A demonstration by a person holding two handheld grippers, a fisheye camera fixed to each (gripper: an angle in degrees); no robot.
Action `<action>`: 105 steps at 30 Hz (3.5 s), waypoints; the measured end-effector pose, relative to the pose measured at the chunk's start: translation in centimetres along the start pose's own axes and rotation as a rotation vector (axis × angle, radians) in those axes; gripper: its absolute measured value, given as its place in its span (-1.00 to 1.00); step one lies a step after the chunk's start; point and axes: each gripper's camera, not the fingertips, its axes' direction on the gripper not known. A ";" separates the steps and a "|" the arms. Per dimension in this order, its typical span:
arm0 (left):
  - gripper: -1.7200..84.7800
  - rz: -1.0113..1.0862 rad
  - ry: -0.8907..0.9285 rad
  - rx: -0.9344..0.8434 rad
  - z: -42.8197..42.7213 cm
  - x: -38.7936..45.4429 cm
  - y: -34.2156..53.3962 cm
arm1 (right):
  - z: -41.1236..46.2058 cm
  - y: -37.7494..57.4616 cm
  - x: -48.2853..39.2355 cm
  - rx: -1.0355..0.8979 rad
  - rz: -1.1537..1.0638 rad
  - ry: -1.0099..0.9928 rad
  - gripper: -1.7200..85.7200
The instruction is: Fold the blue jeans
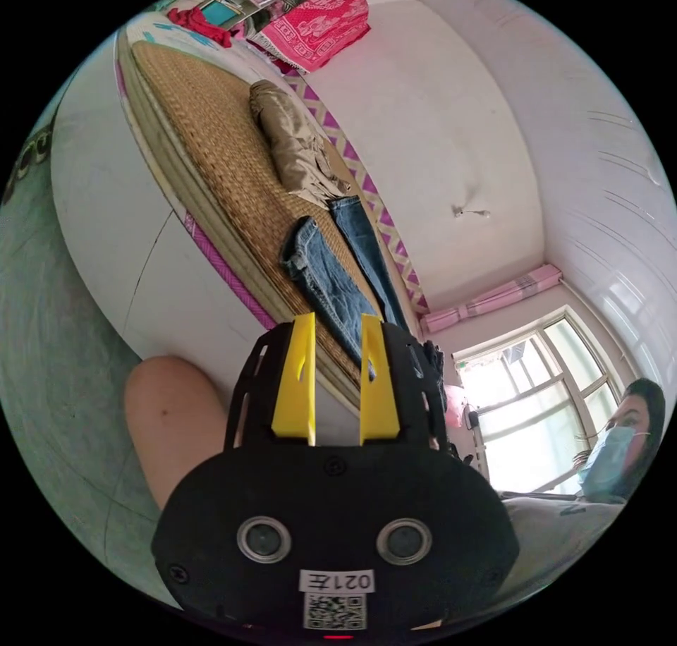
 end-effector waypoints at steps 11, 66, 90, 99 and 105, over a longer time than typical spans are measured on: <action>-0.75 -0.117 0.001 -0.014 2.4 -1.2 -4.3 | 3.0 -0.1 3.5 -0.036 0.045 -0.047 -0.87; -0.80 0.718 -0.403 -0.645 49.4 37.4 -66.9 | 28.8 -35.1 -12.6 -0.256 -0.278 -0.245 -0.82; -0.98 1.276 -0.605 -0.770 62.1 57.0 -61.6 | 43.6 -36.1 -46.7 -0.475 -1.151 0.088 -0.98; -0.98 1.217 -0.727 -0.742 62.8 55.1 -59.2 | 45.1 -35.6 -49.6 -0.492 -1.077 0.270 -0.98; -0.98 1.385 -0.445 -0.515 57.4 60.6 -53.2 | 38.3 -34.4 -56.3 -0.281 -1.145 0.078 -0.98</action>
